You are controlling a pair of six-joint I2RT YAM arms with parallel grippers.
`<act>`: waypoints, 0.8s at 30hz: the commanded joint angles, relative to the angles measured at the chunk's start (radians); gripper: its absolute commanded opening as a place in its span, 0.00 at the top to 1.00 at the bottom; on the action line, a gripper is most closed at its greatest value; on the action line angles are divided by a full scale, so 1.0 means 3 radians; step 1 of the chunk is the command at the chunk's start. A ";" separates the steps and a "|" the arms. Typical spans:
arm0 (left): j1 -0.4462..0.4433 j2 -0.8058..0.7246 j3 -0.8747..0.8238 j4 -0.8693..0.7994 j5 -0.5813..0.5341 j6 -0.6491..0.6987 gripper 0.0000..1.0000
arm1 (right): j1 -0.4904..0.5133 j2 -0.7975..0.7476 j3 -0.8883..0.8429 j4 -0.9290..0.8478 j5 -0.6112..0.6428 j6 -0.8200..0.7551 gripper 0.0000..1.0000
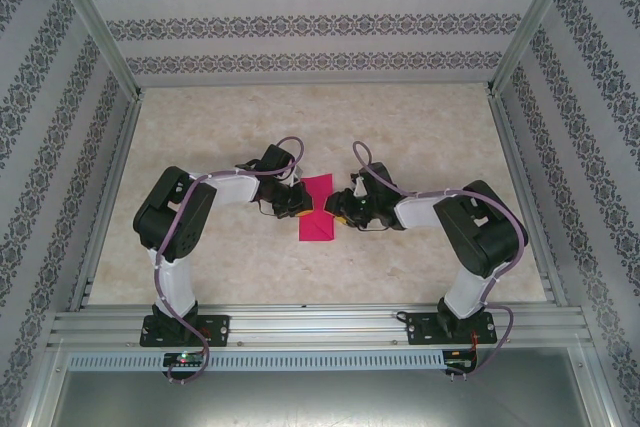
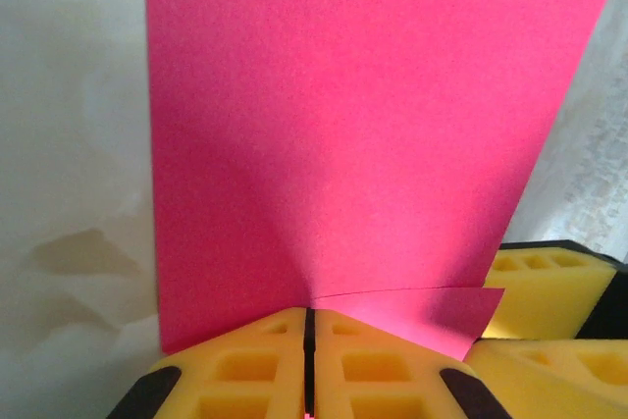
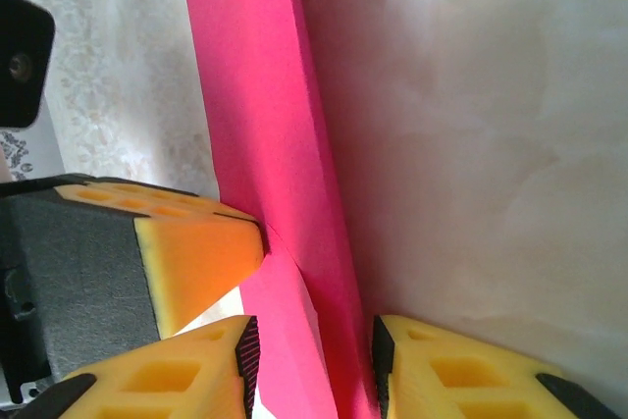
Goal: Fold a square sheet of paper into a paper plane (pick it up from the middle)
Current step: Turn over the paper at the center of the table.
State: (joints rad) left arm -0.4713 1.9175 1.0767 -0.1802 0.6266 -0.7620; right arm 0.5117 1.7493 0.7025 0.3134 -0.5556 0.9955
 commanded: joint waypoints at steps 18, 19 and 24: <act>-0.0024 -0.0273 -0.0085 -0.0105 -0.0081 0.0009 0.86 | 0.0048 0.0156 -0.0092 0.0304 -0.0157 0.0098 0.78; -0.0028 -0.0319 -0.0086 -0.0100 -0.0089 0.0013 0.85 | 0.0044 0.0126 -0.0087 0.0284 -0.0163 0.0087 0.79; -0.0019 -0.0645 -0.0107 -0.0231 -0.0331 0.0055 0.83 | 0.0038 -0.0107 0.0034 -0.0111 -0.0102 -0.0087 0.88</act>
State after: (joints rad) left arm -0.4713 1.7988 1.0485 -0.2047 0.5854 -0.7620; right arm 0.5198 1.7691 0.6910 0.3489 -0.5892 1.0122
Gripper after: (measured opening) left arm 0.170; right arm 0.132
